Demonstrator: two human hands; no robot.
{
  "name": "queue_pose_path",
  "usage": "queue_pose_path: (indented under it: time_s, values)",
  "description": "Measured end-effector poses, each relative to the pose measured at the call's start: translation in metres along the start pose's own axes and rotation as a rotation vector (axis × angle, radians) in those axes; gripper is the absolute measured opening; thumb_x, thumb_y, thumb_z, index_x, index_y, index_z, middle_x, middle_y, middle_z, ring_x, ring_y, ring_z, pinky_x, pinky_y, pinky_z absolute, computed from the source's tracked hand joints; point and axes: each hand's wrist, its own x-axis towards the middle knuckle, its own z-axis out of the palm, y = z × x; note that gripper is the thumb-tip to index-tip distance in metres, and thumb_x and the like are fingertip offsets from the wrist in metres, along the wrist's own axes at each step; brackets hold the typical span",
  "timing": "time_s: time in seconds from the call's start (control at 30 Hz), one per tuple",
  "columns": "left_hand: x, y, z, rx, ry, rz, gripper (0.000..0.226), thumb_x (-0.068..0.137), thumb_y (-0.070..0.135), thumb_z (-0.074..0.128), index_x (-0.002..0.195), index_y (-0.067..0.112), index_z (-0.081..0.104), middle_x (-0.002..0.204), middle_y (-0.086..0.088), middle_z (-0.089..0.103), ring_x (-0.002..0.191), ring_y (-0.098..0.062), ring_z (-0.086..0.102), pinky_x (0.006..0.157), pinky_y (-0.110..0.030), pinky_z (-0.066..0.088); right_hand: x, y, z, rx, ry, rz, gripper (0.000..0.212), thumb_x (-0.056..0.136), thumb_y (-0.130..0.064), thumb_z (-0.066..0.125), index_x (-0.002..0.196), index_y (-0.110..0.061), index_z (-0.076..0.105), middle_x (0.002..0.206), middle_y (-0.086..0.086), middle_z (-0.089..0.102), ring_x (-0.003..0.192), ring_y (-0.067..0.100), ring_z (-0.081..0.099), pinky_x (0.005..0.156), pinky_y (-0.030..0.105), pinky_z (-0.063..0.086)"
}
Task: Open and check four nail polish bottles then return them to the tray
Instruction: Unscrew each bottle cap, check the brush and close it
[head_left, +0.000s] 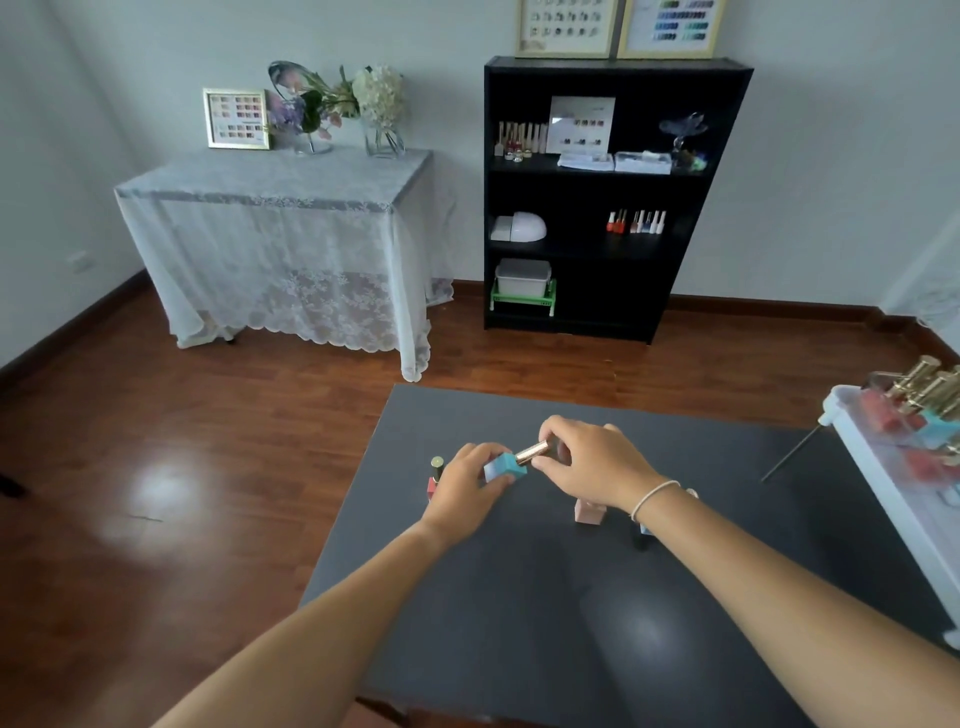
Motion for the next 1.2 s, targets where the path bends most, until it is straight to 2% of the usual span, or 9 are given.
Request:
queue_pose_path:
  time_s: [0.1, 0.3, 0.47, 0.63, 0.77, 0.83, 0.97, 1.1, 1.2]
  values:
    - [0.0, 0.001, 0.0, 0.002, -0.01, 0.01, 0.019, 0.084, 0.02, 0.061, 0.101, 0.029, 0.058, 0.094, 0.013, 0.051, 0.091, -0.011, 0.054, 0.08, -0.017, 0.038, -0.002, 0.0, 0.001, 0.009, 0.031, -0.04, 0.011, 0.09, -0.03, 0.047, 0.082, -0.025, 0.043, 0.071, -0.009, 0.049, 0.065, 0.018, 0.046, 0.088, 0.041, 0.04]
    - [-0.001, -0.001, 0.001, 0.021, -0.018, 0.022, 0.018, 0.084, 0.021, 0.062, 0.1, 0.028, 0.059, 0.094, 0.017, 0.05, 0.092, -0.01, 0.055, 0.078, -0.013, 0.037, -0.002, 0.003, 0.004, -0.03, 0.018, 0.057, 0.037, 0.091, -0.051, 0.037, 0.076, -0.019, 0.049, 0.068, -0.005, 0.057, 0.066, 0.02, 0.052, 0.085, 0.038, 0.036]
    - [-0.001, 0.001, 0.002, 0.011, -0.027, 0.036, 0.018, 0.084, 0.019, 0.061, 0.101, 0.027, 0.059, 0.096, 0.014, 0.051, 0.092, -0.008, 0.054, 0.078, -0.011, 0.037, -0.006, 0.002, 0.005, 0.03, 0.047, -0.027, 0.015, 0.091, -0.037, 0.045, 0.083, -0.024, 0.045, 0.075, -0.009, 0.053, 0.068, 0.017, 0.049, 0.088, 0.04, 0.04]
    - [-0.002, 0.0, 0.003, 0.02, -0.037, 0.036, 0.019, 0.085, 0.019, 0.061, 0.103, 0.025, 0.059, 0.099, 0.01, 0.052, 0.093, -0.012, 0.055, 0.078, -0.011, 0.036, -0.004, 0.001, 0.007, -0.029, 0.048, 0.067, 0.042, 0.092, -0.049, 0.034, 0.07, -0.017, 0.048, 0.07, -0.002, 0.058, 0.067, 0.021, 0.052, 0.084, 0.039, 0.036]
    - [-0.003, 0.0, 0.003, 0.013, -0.039, 0.033, 0.02, 0.085, 0.02, 0.061, 0.103, 0.027, 0.058, 0.102, 0.008, 0.053, 0.09, -0.005, 0.052, 0.077, -0.009, 0.036, -0.01, 0.002, 0.008, 0.03, 0.065, -0.02, 0.019, 0.089, -0.04, 0.047, 0.089, -0.021, 0.05, 0.076, -0.009, 0.053, 0.067, 0.017, 0.05, 0.085, 0.038, 0.04]
    - [-0.004, 0.0, 0.004, 0.016, -0.04, 0.03, 0.02, 0.085, 0.02, 0.061, 0.103, 0.028, 0.058, 0.102, 0.009, 0.053, 0.091, -0.005, 0.053, 0.077, -0.008, 0.036, -0.01, 0.002, 0.01, 0.016, 0.075, -0.033, 0.018, 0.091, -0.035, 0.045, 0.084, -0.019, 0.05, 0.076, -0.009, 0.051, 0.065, 0.017, 0.046, 0.087, 0.04, 0.04]
    - [-0.004, -0.001, 0.004, 0.042, -0.033, 0.032, 0.02, 0.085, 0.02, 0.061, 0.104, 0.026, 0.059, 0.103, 0.007, 0.053, 0.092, -0.01, 0.055, 0.08, -0.015, 0.038, -0.007, 0.001, 0.01, -0.023, 0.054, 0.052, 0.039, 0.092, -0.048, 0.037, 0.07, -0.017, 0.046, 0.069, -0.004, 0.054, 0.065, 0.019, 0.048, 0.082, 0.038, 0.037]
    - [-0.005, -0.001, 0.002, 0.03, -0.029, 0.029, 0.019, 0.085, 0.02, 0.061, 0.102, 0.028, 0.059, 0.104, 0.007, 0.054, 0.091, -0.007, 0.053, 0.083, -0.018, 0.038, -0.01, 0.001, 0.01, 0.025, 0.065, -0.028, 0.019, 0.089, -0.04, 0.046, 0.086, -0.021, 0.049, 0.076, -0.009, 0.053, 0.067, 0.016, 0.05, 0.084, 0.037, 0.04]
    - [-0.006, 0.0, 0.002, 0.023, -0.028, 0.032, 0.021, 0.085, 0.019, 0.062, 0.104, 0.026, 0.059, 0.104, 0.006, 0.054, 0.094, -0.011, 0.055, 0.087, -0.022, 0.041, -0.007, 0.002, 0.012, -0.006, 0.058, -0.02, 0.025, 0.092, -0.038, 0.043, 0.077, -0.019, 0.049, 0.074, -0.007, 0.052, 0.066, 0.018, 0.047, 0.086, 0.039, 0.04]
